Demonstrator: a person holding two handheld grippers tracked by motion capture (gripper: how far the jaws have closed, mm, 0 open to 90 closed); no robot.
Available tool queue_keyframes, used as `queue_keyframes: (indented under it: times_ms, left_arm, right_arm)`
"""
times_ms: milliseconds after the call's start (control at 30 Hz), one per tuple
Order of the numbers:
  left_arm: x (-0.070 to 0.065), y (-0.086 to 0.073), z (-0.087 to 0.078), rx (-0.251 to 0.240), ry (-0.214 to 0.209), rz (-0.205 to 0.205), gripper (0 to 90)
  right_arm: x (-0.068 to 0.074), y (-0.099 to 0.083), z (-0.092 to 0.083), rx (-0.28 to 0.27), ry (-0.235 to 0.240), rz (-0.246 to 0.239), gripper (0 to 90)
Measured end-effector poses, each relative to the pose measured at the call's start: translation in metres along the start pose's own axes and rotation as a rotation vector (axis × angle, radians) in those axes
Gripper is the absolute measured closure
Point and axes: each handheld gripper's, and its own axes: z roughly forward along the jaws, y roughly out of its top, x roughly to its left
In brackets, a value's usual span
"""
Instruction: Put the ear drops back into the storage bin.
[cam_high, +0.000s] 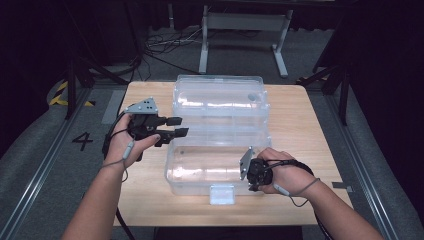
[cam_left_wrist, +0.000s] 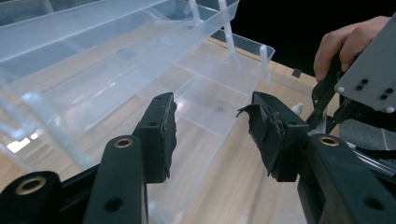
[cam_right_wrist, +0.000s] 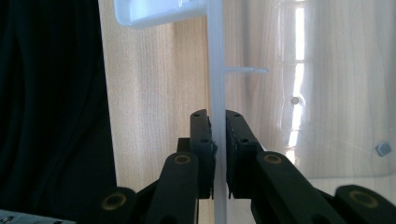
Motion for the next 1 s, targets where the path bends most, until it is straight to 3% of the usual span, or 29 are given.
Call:
queue_keyframes:
  times_ms: [200,533,733,867,1000]
  left_arm:
    - [0.003,0.018,0.018,0.017,-0.006,0.039,49.3]
    - [0.009,0.036,0.038,0.033,-0.039,0.057,49.4]
    - [0.017,0.048,0.053,0.033,-0.067,0.046,48.0]
    - [0.022,0.054,0.063,0.054,-0.057,0.065,46.9]
    - [0.024,0.060,0.072,0.087,-0.099,0.033,48.8]
  right_arm:
    - [0.000,-0.001,0.000,-0.008,0.004,0.007,83.2]
    - [-0.001,-0.002,0.001,-0.016,0.014,0.014,82.8]
    - [-0.001,-0.002,0.000,-0.014,0.019,0.024,82.6]
    - [-0.001,-0.002,0.000,-0.013,0.014,0.023,82.7]
    - [-0.002,-0.003,0.000,-0.020,0.021,0.024,82.4]
